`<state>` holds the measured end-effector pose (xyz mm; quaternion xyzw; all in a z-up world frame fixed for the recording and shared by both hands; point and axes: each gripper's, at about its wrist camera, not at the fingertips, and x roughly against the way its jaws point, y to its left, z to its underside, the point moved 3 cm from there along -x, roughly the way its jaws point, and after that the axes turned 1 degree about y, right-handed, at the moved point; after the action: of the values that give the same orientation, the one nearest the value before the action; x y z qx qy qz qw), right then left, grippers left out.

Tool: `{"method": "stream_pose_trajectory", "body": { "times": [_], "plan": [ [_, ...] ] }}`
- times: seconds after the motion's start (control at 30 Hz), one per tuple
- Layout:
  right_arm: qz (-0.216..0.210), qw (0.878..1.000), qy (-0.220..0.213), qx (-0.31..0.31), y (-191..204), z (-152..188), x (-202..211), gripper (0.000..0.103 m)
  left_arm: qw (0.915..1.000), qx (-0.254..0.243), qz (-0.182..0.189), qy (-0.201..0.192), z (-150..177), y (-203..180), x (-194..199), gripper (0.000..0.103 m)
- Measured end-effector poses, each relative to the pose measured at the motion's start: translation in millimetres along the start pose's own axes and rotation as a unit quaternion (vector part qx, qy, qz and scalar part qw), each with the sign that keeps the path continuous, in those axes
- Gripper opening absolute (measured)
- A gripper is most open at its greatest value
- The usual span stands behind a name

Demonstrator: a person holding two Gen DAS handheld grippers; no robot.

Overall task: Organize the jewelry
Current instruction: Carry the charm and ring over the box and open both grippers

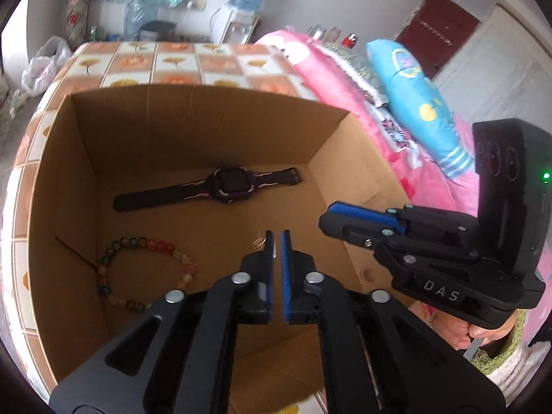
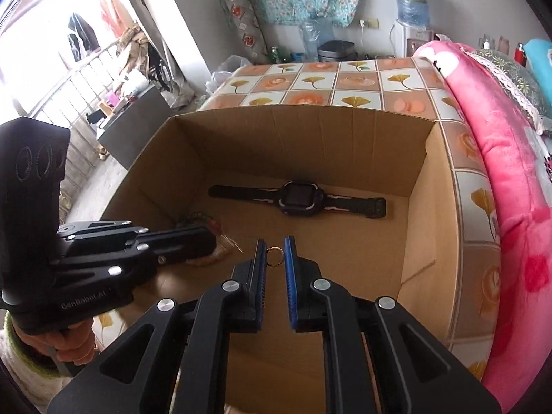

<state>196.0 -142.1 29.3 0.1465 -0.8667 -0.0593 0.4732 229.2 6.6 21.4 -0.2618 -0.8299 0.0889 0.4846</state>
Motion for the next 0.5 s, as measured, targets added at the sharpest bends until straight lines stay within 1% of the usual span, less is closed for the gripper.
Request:
{"method": "stream_pose_trajectory", "body": {
  "times": [0.07, 0.27, 0.33, 0.5],
  "plan": [
    [-0.001, 1.0, -0.003, -0.006, -4, -3, -1, 0.012, 1.0, 0.004, -0.005, -0.004, -1, 4, 0, 0.022],
    [0.0, 0.999, -0.029, -0.021, -11, -7, 15, 0.012, 0.9995, 0.009, -0.017, -0.024, -5, 9, 11, 0.023],
    [-0.003, 0.999, -0.039, -0.025, -14, -8, 24, 0.012, 0.9991, 0.011, -0.019, -0.036, -3, 9, 21, 0.023],
    [0.008, 0.998, -0.057, -0.033, -16, -8, 44, 0.012, 0.9978, 0.01, -0.021, -0.063, 5, 4, 45, 0.023]
  ]
}}
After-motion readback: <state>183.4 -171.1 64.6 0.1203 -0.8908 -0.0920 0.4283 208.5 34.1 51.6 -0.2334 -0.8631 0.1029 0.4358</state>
